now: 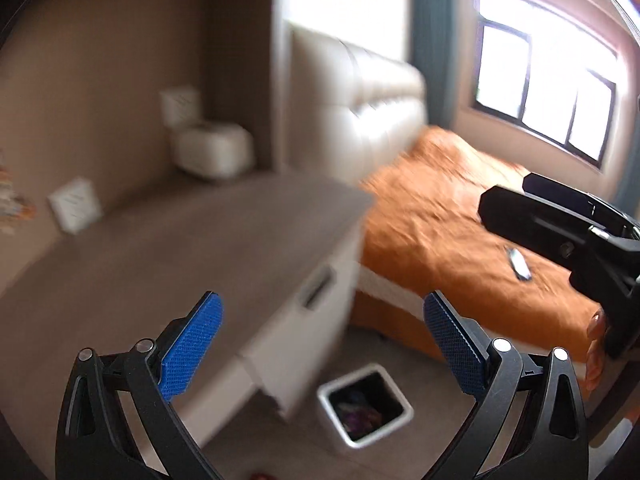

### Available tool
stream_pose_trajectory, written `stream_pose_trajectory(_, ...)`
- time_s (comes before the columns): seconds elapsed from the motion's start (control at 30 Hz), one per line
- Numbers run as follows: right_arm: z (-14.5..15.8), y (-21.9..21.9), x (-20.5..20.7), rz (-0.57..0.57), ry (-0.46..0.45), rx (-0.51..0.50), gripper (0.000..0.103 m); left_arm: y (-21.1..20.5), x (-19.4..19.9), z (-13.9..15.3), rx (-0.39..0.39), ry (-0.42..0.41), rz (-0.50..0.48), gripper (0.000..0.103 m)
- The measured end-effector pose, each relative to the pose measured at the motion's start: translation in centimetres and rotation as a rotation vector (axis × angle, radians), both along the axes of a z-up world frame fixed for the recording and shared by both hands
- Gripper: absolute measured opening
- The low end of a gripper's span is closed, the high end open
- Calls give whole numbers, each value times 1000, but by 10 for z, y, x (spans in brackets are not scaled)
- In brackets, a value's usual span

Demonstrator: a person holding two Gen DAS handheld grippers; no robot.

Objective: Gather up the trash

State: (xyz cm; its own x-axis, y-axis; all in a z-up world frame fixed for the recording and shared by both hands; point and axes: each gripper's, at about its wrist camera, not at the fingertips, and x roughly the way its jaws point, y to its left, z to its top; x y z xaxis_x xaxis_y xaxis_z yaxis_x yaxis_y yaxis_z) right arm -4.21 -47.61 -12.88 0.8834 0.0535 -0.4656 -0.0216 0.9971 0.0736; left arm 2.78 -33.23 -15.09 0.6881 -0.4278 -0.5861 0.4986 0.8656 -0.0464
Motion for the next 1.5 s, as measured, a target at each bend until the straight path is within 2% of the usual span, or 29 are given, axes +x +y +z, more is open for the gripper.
stream_pose_trajectory(0.17, 56, 47, 13, 130, -97, -10, 99, 59, -6, 58, -39, -37, 125, 99)
stream_pose_trajectory(0.33, 80, 93, 24, 153, -131, -1, 99, 116, -2, 91, -24, -79, 208, 99)
stream_pose_trajectory(0.47, 87, 132, 38, 134, -129, 3, 99, 164, 12, 108, -34, -87, 222, 99)
stream_pose_trajectory(0.63, 90, 183, 65, 140, -135, -10, 99, 212, 31, 119, -2, -125, 267, 99)
stream_pose_trajectory(0.8, 100, 223, 78, 162, -173, -38, 99, 239, 45, 131, 46, -186, 303, 99)
stream_pose_trajectory(0.93, 107, 243, 87, 166, -192, -35, 99, 260, 58, 136, 31, -151, 302, 99)
stream_pose_trajectory(1.27, 108, 258, 97, 156, -202, -35, 99, 296, 74, 134, 15, -117, 354, 99)
stream_pose_trajectory(1.5, 109, 261, 99, 159, -202, -36, 99, 305, 76, 135, 16, -117, 366, 99)
